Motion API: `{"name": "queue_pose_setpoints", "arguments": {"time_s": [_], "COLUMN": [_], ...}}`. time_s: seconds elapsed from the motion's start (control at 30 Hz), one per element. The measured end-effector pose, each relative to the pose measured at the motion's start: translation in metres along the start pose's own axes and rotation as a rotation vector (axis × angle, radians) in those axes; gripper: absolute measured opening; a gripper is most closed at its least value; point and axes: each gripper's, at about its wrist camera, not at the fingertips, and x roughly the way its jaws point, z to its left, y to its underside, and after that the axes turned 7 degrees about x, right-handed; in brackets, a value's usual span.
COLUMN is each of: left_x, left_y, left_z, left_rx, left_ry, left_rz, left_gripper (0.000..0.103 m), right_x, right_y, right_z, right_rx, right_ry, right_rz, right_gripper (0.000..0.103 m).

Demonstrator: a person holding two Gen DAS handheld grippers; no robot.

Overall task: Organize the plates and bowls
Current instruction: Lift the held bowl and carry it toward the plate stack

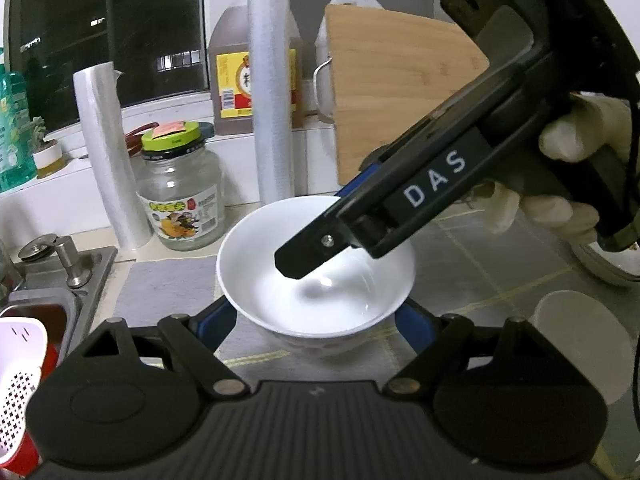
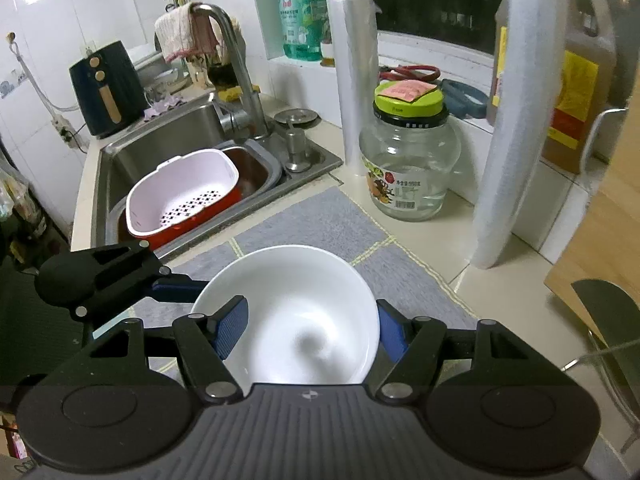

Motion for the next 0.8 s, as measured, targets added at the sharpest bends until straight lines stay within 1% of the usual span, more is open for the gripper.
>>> {"name": "queue_pose_setpoints", "arguments": {"time_s": [0.17, 0.8], "left_x": [-0.010, -0.032], "left_y": [-0.002, 0.000], "left_z": [-0.014, -0.069], "left_rx": [0.012, 0.077], "left_ry": [0.016, 0.057], "left_rz": [-0.004, 0.025], "left_gripper": [0.086, 0.086], "right_x": [-0.018, -0.069], "right_y": [0.012, 0.066], "right_z": [0.002, 0.003], "right_rx": [-0.002, 0.039], "right_ry": [0.007, 0.015], "right_rz": [-0.016, -0.056], "right_gripper": [0.074, 0.074]}}
